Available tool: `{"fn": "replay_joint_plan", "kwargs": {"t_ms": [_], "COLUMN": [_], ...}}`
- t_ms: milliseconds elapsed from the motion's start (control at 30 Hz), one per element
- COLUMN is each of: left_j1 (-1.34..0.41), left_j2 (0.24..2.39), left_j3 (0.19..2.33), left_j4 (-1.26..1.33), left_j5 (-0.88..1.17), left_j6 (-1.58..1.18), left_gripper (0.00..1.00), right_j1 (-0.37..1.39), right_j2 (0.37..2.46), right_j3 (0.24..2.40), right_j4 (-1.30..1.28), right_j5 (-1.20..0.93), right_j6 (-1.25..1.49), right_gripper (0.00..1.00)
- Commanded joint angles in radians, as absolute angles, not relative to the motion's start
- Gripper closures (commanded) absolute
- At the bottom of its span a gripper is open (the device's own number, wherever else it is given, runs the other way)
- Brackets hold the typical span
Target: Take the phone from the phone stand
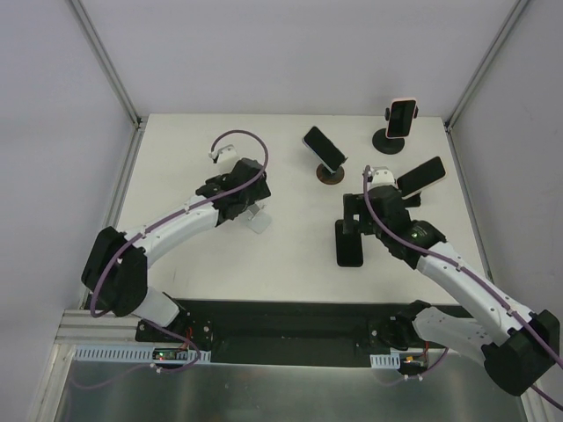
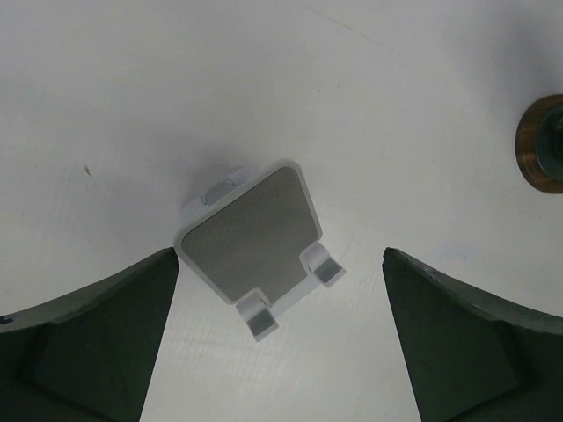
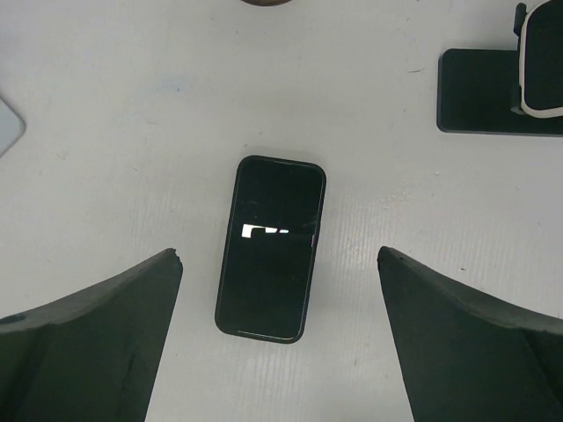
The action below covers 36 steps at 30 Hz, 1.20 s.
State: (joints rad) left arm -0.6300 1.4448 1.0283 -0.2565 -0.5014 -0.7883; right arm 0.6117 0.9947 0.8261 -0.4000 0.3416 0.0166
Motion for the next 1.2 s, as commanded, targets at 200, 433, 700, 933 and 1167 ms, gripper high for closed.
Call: {"fn": "replay_joint_plan", "kwargs": {"t_ms": [200,433,700,933,1167], "left_j1": [-0.640,-0.640,-0.621,-0.563,-0.447], "left_j2": [1.609,1.684,1.713,1.640,1.493], "left_j3": [1.172,1.233,1.262,1.186,1.060], "left_j4": [-0.433,-0.439,-0.437,-0.439,-0.417], "left_j5": [-0.640,-0.618,-0.611,-0.612,-0.595], "left_j6": [-0.942,-0.943,-0.940,-0.928,-0.833], "left_gripper": [0.01,0.01,0.23,0.60,0.77], "right_j1": [0.571,0.558,0.554,0.552,0.554], "right_j2": [0.983,1.005,0.999,0.983,0.991], "right_j3": [0.787,0.776,0.759,0.755,0.761], "right_j4": [-0.342,-0.321,-0.321,-0.325,-0.325], "right_j5": [0.327,0.287,0.279,0.275,0.261], "right_j6": [-0.040,-0.049,-0.066,-0.066,-0.066], "right_gripper": [0.04,0.04,0.04,0.04,0.04]}}
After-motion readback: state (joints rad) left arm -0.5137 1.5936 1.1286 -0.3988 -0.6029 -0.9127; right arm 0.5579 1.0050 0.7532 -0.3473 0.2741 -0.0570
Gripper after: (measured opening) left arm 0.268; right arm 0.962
